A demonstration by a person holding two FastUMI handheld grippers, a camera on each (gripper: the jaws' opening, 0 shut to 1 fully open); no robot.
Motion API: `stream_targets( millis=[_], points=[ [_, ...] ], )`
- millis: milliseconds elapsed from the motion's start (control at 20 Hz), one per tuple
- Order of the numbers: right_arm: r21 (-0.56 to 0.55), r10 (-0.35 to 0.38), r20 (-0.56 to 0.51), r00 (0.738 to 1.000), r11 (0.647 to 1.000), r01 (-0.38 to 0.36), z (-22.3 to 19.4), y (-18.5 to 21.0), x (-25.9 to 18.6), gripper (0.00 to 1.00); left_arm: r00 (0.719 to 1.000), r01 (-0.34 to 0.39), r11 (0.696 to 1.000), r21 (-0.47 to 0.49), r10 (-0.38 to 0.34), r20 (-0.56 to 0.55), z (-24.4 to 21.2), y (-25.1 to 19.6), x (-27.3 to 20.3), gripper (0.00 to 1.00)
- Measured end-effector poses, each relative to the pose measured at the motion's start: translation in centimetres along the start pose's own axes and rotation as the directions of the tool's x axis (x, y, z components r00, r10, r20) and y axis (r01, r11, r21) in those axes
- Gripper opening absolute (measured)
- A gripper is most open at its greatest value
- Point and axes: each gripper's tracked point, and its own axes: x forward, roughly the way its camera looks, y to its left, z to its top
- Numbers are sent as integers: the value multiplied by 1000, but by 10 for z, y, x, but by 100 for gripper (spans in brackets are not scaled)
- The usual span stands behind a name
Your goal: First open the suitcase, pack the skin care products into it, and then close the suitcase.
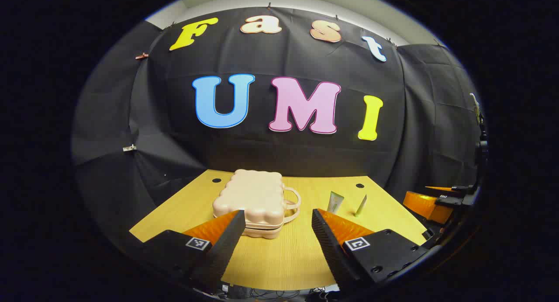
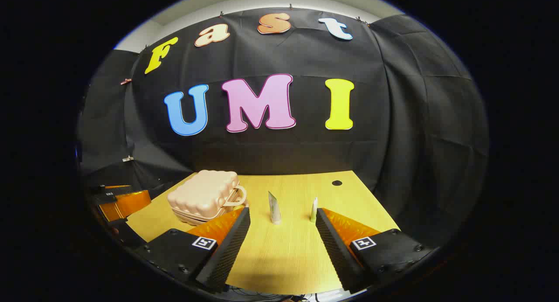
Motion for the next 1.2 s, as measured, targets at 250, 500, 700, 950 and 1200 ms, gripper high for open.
stream_targets(
  millis=[250, 500, 700, 950, 1200],
  points=[
    [3, -18, 0, 1000, 1000, 18, 11, -10, 20, 96, 1000, 22, 1000, 2, -22, -16, 8, -5, 25, 96],
    [15, -62, 3, 998, 998, 62, 17, -27, 38, 96, 999, 32, 999, 5, -32, -28, 10, -6, 46, 96],
    [13, -76, 0, 997, 997, 76, 17, -34, 47, 96, 999, 39, 999, 22, -38, -38, 10, -6, 60, 96],
    [18, -85, -9, 996, 996, 85, 19, -42, 65, 96, 994, 93, 996, 18, -92, -62, 12, -24, 90, 96],
    [23, -74, -27, 997, 997, 74, 20, -52, 88, 96, 982, 162, 986, 44, -157, -101, 14, -56, 158, 96]
  ],
)
